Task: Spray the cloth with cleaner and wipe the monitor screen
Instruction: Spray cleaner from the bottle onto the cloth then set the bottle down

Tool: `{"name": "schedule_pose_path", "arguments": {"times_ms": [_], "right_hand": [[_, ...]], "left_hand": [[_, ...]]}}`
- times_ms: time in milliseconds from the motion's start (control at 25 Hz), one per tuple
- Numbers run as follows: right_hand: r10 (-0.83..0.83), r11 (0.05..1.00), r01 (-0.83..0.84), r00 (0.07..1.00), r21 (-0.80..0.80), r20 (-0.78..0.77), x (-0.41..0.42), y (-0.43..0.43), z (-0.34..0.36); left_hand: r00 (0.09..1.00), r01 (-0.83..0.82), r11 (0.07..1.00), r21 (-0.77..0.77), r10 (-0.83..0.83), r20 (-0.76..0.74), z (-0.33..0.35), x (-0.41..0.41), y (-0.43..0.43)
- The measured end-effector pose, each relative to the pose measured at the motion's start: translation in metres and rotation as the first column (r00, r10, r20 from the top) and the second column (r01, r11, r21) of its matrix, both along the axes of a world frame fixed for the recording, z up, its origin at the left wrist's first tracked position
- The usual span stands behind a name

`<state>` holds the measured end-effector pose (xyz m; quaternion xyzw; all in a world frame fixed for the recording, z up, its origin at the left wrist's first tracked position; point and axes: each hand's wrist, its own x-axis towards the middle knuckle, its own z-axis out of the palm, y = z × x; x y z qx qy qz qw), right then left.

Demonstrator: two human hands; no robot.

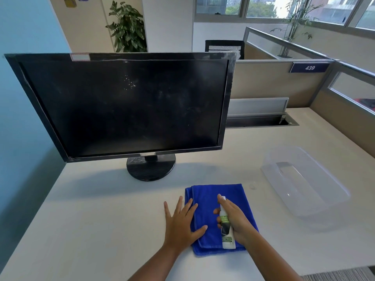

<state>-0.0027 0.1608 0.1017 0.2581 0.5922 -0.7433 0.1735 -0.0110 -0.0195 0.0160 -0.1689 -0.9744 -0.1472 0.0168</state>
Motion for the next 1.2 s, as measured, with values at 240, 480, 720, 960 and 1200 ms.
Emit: {"name": "schedule_pose_path", "arguments": {"times_ms": [240, 480, 720, 960, 1200], "right_hand": [[0.032, 0.997, -0.022, 0.988, -0.068, 0.151, -0.015, -0.003, -0.010], [0.053, 0.995, -0.058, 0.996, 0.078, 0.067, -0.027, -0.012, -0.007], [0.035, 0.971, -0.065, 0.991, 0.231, 0.129, -0.040, -0.022, -0.009], [0.075, 0.914, -0.120, 0.989, 0.387, 0.129, -0.053, -0.032, -0.013], [0.143, 0.925, -0.202, 0.970, 0.321, 0.198, -0.055, -0.033, -0.015]], "left_hand": [[1.000, -0.004, 1.000, -0.005, 0.004, 0.026, -0.001, 0.006, 0.000], [0.996, -0.065, 0.998, 0.009, 0.065, 0.058, -0.003, 0.005, -0.003], [0.992, -0.118, 0.993, 0.030, 0.117, 0.050, 0.003, 0.007, -0.002], [0.989, -0.145, 0.989, 0.024, 0.144, 0.040, 0.002, 0.005, -0.003], [0.986, -0.162, 0.987, 0.006, 0.161, 0.032, 0.002, 0.005, -0.002]]}}
